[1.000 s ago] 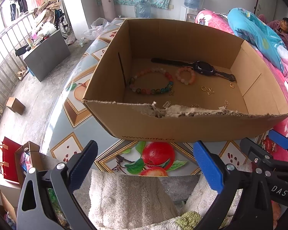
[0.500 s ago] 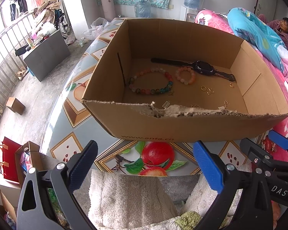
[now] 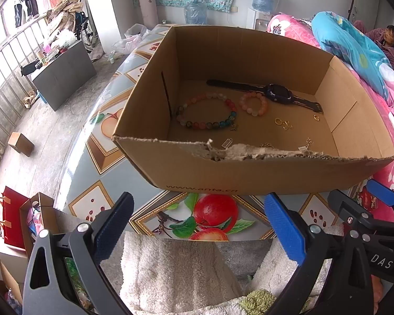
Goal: Organize jewelry
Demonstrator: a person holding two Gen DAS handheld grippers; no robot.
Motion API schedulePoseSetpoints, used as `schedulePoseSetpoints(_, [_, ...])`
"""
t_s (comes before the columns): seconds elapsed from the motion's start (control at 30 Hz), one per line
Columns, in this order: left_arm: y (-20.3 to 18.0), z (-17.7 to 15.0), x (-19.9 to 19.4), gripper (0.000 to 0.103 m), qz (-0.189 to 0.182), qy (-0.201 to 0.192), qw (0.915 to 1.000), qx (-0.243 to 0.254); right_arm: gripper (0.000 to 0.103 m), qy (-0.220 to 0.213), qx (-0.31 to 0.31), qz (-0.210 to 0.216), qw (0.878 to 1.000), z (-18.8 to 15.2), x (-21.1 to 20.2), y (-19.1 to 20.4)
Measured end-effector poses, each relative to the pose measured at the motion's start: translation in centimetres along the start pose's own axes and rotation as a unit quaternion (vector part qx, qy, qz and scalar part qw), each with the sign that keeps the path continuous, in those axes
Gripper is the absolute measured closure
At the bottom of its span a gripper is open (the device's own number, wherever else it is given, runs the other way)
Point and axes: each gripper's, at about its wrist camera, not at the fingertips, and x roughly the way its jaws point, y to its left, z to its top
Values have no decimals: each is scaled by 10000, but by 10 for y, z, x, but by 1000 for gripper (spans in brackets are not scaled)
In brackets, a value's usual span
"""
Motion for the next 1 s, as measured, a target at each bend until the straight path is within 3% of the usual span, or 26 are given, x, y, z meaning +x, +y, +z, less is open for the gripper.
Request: schedulePoseSetpoints(1.0, [1, 0, 0, 6, -15, 13, 10000, -12, 8, 13, 5, -8, 10000, 0, 0, 0])
